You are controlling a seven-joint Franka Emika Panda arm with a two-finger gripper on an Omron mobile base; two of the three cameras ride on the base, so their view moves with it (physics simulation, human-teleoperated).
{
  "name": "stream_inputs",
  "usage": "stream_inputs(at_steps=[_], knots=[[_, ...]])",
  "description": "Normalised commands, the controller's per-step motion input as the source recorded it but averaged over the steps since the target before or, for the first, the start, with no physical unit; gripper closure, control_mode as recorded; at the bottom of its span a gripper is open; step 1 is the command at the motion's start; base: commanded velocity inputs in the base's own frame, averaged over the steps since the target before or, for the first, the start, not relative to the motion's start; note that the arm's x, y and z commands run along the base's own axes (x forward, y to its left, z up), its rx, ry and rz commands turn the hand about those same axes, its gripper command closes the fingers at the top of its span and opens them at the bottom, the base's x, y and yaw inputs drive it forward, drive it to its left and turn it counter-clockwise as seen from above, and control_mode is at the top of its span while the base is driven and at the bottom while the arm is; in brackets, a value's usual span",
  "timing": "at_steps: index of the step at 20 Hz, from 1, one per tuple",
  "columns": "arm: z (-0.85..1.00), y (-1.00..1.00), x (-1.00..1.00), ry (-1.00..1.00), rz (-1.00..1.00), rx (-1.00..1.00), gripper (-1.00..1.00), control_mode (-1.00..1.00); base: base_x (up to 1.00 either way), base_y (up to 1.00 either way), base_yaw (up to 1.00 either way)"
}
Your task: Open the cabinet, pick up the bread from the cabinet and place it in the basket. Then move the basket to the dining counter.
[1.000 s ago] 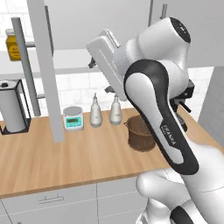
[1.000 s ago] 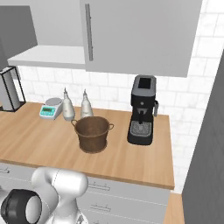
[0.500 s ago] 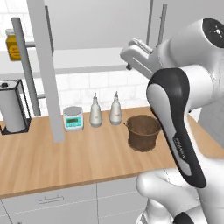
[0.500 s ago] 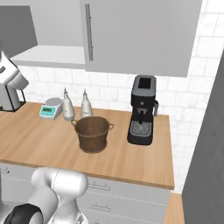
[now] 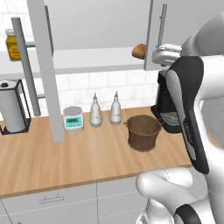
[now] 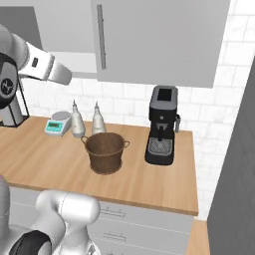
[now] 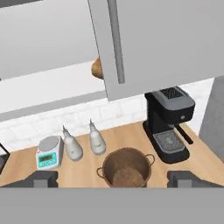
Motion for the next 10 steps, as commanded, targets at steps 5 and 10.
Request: stream_inputs(at_steps=[5, 10], knots=[[0.28, -0.27, 0.58, 0.01, 0.39, -0.12, -1.00, -1.00, 0.00, 0.00, 0.00], [-0.28, -0.12, 0.56, -0.09, 0.31, -0.08, -1.00, -1.00, 0.00, 0.00, 0.00]])
